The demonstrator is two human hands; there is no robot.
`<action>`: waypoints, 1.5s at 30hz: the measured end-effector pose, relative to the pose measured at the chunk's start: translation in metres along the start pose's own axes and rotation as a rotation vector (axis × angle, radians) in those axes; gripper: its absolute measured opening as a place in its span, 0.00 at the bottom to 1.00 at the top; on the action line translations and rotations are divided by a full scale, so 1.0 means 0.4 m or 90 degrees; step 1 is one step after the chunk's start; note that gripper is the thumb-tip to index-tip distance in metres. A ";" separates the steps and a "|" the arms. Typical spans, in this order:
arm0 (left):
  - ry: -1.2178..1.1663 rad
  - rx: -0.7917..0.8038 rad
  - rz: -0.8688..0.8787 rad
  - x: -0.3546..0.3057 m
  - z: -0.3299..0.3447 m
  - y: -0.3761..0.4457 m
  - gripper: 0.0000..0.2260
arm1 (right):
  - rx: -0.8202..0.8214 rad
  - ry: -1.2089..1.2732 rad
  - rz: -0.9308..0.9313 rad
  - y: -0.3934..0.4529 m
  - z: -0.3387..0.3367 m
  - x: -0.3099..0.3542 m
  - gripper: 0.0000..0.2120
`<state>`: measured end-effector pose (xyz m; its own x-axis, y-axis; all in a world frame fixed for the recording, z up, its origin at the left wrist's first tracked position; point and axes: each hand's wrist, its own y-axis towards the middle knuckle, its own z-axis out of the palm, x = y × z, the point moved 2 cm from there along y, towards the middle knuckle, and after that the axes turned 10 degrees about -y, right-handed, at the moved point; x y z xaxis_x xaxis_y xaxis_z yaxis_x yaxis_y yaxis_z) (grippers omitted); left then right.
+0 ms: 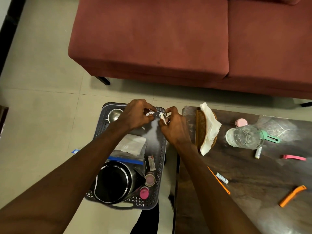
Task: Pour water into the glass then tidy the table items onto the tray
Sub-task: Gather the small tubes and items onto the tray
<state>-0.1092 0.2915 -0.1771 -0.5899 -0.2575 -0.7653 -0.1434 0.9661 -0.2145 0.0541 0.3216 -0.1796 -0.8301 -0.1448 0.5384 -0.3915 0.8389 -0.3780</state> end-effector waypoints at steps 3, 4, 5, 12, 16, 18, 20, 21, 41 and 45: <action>0.029 0.066 -0.038 0.006 0.016 0.018 0.13 | -0.022 -0.025 -0.021 0.014 0.005 0.003 0.13; 0.034 0.079 -0.059 0.010 0.019 0.023 0.12 | -0.024 -0.038 -0.037 0.018 0.007 0.005 0.11; 0.041 0.090 -0.071 0.015 0.022 0.026 0.11 | -0.023 -0.052 -0.050 0.022 0.011 0.008 0.10; 0.128 0.068 -0.018 0.045 0.030 0.028 0.08 | -0.032 -0.049 -0.085 0.037 0.026 0.017 0.16; 0.117 0.026 0.010 0.037 0.028 0.011 0.09 | -0.034 -0.048 -0.076 0.045 0.039 0.021 0.14; 0.152 0.011 0.023 0.033 0.030 0.001 0.08 | -0.029 -0.071 -0.089 0.047 0.050 0.021 0.10; 0.198 -0.005 0.041 0.036 0.032 -0.006 0.09 | -0.024 -0.080 -0.096 0.046 0.060 0.021 0.09; 0.218 -0.015 0.051 0.039 0.032 -0.009 0.10 | -0.023 -0.083 -0.096 0.045 0.066 0.021 0.09; 0.438 -0.116 0.106 0.049 0.022 -0.024 0.14 | -0.133 -0.197 -0.109 0.027 0.115 0.040 0.16; 0.410 -0.121 0.098 0.059 0.024 -0.019 0.12 | -0.141 -0.279 -0.128 0.029 0.126 0.027 0.20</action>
<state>-0.1146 0.2779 -0.1993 -0.9609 -0.1121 -0.2532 -0.1219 0.9923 0.0232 0.0204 0.3034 -0.2161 -0.8540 -0.4799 0.2010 -0.5061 0.8559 -0.1067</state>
